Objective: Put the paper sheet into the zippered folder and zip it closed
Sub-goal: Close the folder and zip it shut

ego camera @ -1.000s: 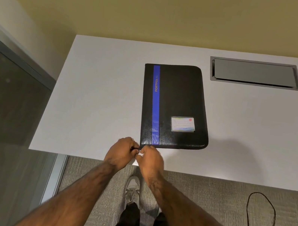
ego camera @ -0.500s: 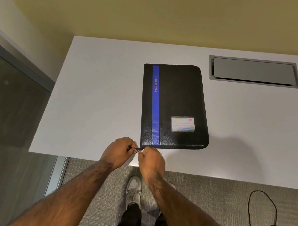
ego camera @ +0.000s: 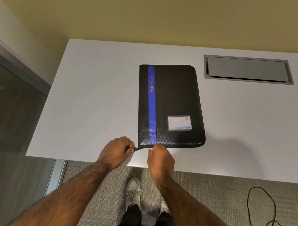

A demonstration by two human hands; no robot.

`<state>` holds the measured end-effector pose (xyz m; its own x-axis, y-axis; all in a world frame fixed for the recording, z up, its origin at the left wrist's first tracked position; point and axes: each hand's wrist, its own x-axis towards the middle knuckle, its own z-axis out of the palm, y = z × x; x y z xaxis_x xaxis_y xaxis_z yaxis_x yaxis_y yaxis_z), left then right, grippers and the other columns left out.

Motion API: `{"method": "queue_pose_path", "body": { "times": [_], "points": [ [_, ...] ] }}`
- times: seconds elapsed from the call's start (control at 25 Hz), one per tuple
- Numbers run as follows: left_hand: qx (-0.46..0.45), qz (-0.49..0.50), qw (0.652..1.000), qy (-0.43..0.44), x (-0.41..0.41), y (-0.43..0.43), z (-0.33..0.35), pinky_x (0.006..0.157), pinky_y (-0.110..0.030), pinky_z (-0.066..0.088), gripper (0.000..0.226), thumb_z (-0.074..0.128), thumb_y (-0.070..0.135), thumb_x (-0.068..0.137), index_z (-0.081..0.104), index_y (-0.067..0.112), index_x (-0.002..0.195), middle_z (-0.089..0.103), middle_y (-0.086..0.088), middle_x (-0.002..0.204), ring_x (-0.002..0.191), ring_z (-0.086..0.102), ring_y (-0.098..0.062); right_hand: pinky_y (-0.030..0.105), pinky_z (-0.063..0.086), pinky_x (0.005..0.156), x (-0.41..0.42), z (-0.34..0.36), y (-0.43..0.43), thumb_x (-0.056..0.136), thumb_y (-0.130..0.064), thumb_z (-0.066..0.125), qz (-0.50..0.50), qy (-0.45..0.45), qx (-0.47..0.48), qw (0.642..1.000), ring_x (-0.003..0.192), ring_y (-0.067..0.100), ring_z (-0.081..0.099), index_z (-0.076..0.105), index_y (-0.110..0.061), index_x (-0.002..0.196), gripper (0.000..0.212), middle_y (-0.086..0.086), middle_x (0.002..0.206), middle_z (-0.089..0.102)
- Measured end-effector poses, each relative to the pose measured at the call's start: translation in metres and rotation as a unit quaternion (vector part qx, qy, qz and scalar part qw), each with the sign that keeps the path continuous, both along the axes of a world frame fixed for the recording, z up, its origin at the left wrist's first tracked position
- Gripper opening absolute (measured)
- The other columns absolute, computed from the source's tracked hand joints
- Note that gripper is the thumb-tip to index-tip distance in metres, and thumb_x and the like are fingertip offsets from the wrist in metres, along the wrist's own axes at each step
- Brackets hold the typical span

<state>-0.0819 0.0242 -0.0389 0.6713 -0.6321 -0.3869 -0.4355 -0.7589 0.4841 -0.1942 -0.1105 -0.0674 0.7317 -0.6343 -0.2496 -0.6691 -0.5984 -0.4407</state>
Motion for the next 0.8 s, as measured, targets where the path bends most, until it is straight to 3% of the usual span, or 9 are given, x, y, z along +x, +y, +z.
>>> {"method": "queue_pose_path", "body": {
  "times": [0.4,0.8],
  "points": [
    [0.016,-0.01,1.0,-0.02,0.003,-0.004,0.002,0.072,-0.027,0.038,0.011,0.065,0.022,0.093,0.069,0.022,0.083,0.059,0.017,0.086,0.083,0.062,-0.013,0.033,0.053,0.072,-0.034,0.001,-0.046,0.098,-0.028,0.052,-0.1,-0.001,0.011,0.995,0.079,0.022,0.066,0.065,-0.012,0.095,0.021,0.004,0.091,0.069],
    [0.049,-0.006,0.998,-0.031,0.011,0.002,0.007,0.072,-0.029,0.038,0.011,0.061,0.02,0.094,0.066,0.022,0.084,0.072,0.004,0.098,0.09,0.066,-0.022,0.04,0.056,0.067,-0.062,0.002,-0.105,0.097,-0.028,0.051,-0.169,0.023,-0.022,0.985,0.069,0.02,0.063,0.061,-0.016,0.085,0.02,0.001,0.083,0.064]
  ]
}}
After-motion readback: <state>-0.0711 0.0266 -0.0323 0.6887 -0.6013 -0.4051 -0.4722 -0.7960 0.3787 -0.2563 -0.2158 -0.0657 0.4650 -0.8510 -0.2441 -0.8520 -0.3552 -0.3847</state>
